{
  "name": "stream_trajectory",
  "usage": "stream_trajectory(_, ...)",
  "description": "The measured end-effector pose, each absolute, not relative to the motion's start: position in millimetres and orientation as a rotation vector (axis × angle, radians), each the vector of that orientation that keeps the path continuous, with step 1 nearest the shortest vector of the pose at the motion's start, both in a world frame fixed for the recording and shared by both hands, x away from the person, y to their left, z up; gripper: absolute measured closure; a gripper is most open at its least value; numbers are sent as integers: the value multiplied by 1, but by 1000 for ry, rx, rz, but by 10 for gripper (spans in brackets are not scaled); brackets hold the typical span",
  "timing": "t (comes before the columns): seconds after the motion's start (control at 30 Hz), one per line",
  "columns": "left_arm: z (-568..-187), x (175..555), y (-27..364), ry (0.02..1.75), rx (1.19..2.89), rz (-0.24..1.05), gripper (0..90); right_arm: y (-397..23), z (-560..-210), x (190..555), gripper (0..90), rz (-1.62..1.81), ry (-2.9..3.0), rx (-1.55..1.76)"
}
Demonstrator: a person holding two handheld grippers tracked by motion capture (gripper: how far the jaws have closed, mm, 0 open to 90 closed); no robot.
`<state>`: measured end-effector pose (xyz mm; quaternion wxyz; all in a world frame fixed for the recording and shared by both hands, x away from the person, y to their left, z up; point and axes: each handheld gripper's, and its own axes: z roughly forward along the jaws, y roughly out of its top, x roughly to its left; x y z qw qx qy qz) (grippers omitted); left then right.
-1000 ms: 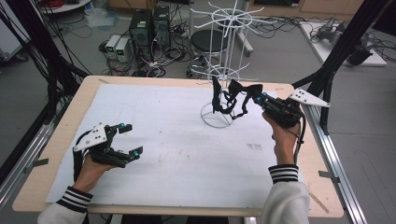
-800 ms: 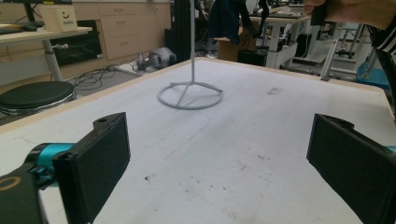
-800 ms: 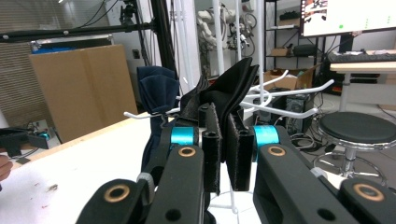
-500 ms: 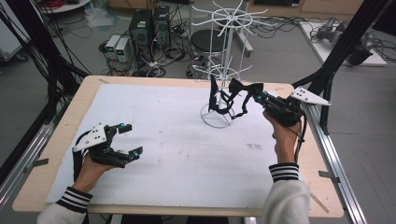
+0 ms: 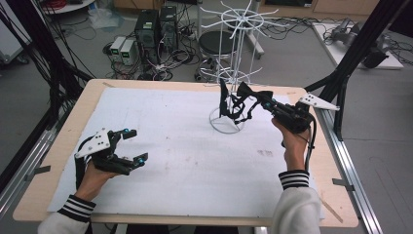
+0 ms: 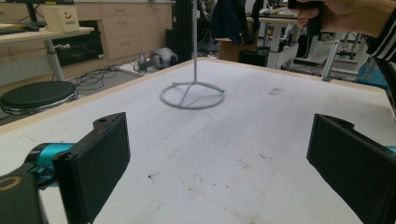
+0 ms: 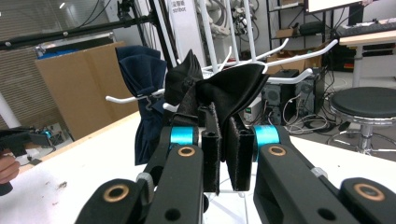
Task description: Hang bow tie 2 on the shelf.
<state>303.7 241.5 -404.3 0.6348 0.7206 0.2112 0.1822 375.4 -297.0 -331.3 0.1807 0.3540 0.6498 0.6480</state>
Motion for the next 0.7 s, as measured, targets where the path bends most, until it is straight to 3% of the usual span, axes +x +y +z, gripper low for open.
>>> stream_trajectory(0.7, -405, 303, 240, 483, 1654, 418, 65, -281, -340, 378, 852, 1653, 1970, 955)
